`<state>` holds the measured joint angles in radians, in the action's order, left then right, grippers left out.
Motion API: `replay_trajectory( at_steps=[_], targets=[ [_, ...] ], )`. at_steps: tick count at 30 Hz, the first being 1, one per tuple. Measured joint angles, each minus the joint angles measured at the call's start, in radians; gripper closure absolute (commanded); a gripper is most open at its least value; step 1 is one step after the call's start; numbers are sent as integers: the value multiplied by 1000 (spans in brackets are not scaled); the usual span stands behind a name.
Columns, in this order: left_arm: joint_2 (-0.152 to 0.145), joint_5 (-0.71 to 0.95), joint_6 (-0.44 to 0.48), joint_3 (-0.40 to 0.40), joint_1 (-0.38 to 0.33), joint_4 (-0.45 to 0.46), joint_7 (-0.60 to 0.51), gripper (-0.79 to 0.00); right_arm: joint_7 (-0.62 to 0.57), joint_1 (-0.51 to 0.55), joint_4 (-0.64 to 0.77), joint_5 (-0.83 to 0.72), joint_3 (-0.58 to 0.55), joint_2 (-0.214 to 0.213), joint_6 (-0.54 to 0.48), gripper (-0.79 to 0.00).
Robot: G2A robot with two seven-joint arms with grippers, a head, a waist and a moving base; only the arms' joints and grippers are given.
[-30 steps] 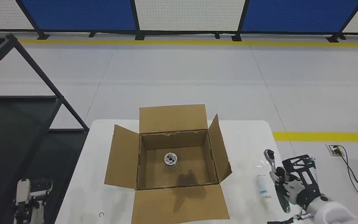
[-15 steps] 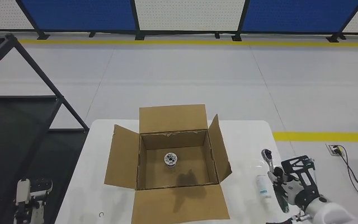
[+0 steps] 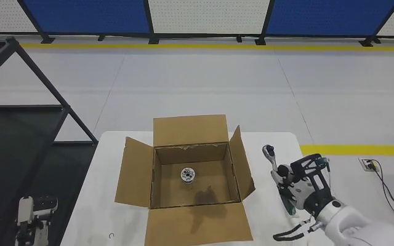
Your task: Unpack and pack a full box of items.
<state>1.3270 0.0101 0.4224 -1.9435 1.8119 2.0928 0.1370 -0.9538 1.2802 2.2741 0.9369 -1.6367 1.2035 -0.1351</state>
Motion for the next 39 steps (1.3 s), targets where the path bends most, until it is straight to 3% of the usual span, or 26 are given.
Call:
replay_trajectory(
  at_steps=[7, 16, 27, 31, 39],
  targets=[
    [0, 0, 0, 0, 0, 0, 0, -785, -19, -77, 75, -8, 87, -3, 11, 0],
    [0, 0, 0, 0, 0, 0, 0, -785, -76, -281, 0, 175, 374, 17, 204, 0],
    [0, 0, 0, 0, 0, 0, 0, -785, -63, -272, -10, 160, 378, 17, 189, 0],
    [0, 0, 0, 0, 0, 0, 0, -785, -45, -314, -99, 121, 452, 25, 139, 0],
    [0, 0, 0, 0, 0, 0, 0, -785, -98, -585, -385, 44, 670, 76, 140, 0]
  ],
)
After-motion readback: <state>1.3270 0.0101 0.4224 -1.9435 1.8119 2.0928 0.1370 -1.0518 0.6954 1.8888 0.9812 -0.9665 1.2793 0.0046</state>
